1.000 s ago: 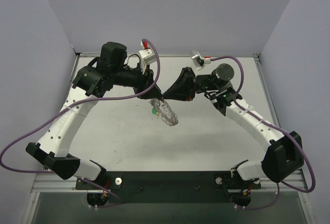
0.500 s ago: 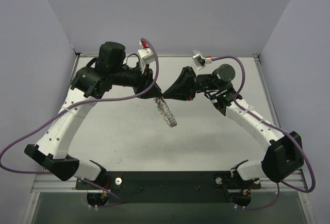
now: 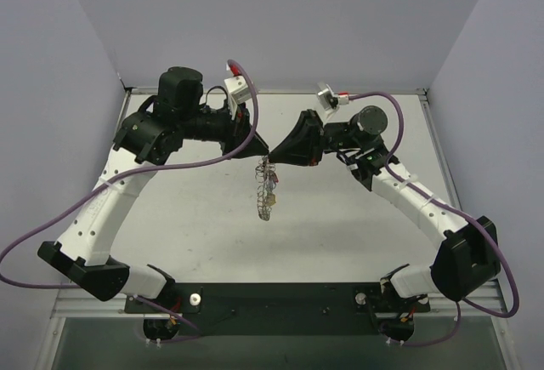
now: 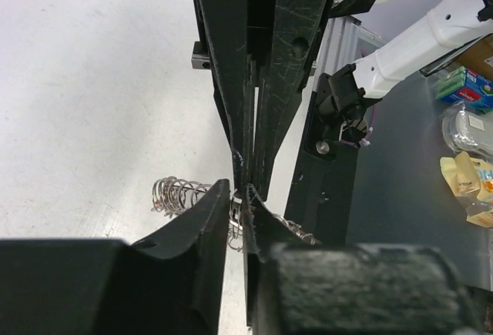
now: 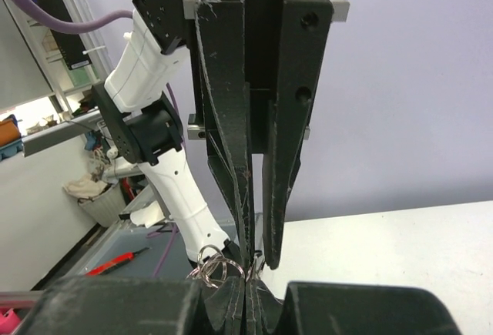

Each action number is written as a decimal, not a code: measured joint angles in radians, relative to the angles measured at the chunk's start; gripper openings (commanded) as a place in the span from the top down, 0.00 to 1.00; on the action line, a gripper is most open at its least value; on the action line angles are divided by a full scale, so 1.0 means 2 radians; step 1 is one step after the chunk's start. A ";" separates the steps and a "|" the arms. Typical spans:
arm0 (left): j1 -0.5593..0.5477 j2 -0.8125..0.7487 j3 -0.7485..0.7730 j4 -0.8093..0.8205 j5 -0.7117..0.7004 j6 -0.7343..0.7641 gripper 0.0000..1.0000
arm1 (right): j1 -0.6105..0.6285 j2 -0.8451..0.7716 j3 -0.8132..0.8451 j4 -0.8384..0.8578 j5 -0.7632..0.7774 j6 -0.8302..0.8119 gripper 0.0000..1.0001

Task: Put the keys on the keyring

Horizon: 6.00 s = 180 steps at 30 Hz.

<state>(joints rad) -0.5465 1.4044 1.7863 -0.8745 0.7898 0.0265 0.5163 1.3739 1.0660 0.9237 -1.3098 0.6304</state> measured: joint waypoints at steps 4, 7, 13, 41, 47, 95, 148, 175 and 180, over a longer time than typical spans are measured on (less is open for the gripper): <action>0.000 -0.002 0.000 0.006 0.001 0.002 0.65 | 0.000 0.006 0.000 0.001 -0.002 0.002 1.00; 0.001 -0.002 -0.001 0.006 0.000 0.004 0.60 | 0.000 0.006 0.000 0.001 -0.002 0.004 1.00; 0.001 -0.002 -0.002 0.005 -0.003 0.007 0.60 | -0.003 0.006 0.000 0.009 -0.003 0.011 1.00; -0.004 -0.024 -0.032 0.022 -0.049 0.003 1.00 | -0.014 0.015 -0.002 0.062 0.005 0.054 0.62; -0.007 -0.024 -0.032 0.016 -0.078 0.006 1.00 | -0.020 0.015 -0.004 0.092 0.012 0.073 0.57; -0.035 -0.015 -0.016 -0.019 -0.131 0.030 0.80 | 0.007 0.008 0.010 -0.132 0.056 -0.095 1.00; -0.090 0.092 0.133 -0.190 -0.228 0.063 1.00 | 0.009 -0.031 0.028 -0.313 0.137 -0.244 0.44; -0.039 0.175 0.215 -0.195 -0.353 -0.129 1.00 | 0.146 -0.129 0.003 -0.392 0.477 -0.248 0.30; -0.026 0.173 0.213 -0.192 -0.349 -0.152 1.00 | 0.149 -0.101 0.003 -0.357 0.466 -0.231 0.32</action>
<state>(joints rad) -0.5976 1.7504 2.2124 -1.2583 0.0914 -0.2779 0.8143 1.1728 1.0729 0.2104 -0.3775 0.1684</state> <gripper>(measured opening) 0.023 0.697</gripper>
